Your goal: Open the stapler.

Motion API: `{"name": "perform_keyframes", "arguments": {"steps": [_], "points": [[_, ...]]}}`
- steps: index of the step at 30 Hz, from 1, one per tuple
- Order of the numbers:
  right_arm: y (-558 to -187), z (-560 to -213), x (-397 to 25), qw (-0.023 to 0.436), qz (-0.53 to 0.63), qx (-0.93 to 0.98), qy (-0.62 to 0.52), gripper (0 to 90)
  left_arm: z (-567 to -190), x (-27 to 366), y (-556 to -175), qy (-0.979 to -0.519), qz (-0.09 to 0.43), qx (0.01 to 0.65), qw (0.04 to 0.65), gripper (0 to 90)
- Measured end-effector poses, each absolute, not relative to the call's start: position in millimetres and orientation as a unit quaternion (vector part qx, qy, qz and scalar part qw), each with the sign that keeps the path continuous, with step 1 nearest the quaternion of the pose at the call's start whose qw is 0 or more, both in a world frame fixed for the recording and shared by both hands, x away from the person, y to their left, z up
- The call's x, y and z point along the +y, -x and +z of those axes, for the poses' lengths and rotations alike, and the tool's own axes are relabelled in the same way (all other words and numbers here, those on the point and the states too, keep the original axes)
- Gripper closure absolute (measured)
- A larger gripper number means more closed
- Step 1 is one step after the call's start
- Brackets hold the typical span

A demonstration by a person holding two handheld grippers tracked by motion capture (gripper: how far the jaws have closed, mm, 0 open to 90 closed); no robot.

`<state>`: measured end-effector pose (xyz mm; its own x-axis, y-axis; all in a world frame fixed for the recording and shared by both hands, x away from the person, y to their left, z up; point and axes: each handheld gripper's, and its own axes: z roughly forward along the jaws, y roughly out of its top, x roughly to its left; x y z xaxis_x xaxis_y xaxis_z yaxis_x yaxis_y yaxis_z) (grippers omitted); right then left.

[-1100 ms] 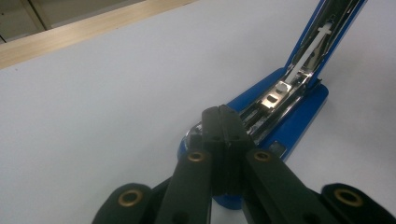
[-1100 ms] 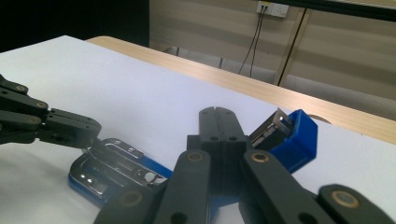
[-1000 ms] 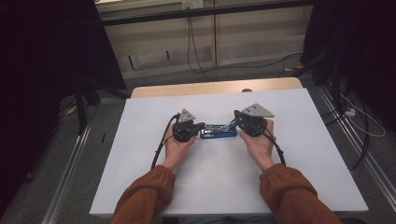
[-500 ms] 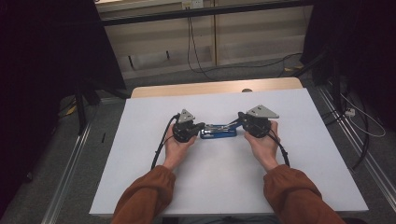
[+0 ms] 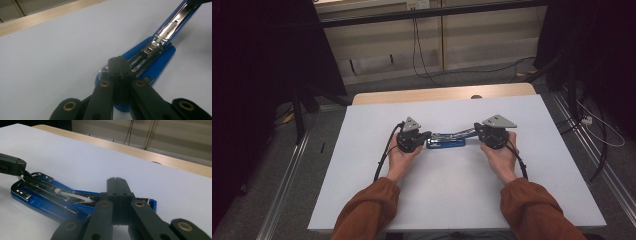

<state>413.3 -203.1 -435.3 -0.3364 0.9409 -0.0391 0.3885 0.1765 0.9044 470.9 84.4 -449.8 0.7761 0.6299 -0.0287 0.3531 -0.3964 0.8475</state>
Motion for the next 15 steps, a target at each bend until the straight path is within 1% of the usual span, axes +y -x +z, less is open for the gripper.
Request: {"name": "perform_keyframes", "arguments": {"steps": [15], "points": [[-410.9, -447.4, -215.7, 0.310, 0.416, 0.705, -0.484, 90.0, -449.5, 84.3, -470.9, -0.822, 0.146, 0.302, 0.460, 90.0]]}}
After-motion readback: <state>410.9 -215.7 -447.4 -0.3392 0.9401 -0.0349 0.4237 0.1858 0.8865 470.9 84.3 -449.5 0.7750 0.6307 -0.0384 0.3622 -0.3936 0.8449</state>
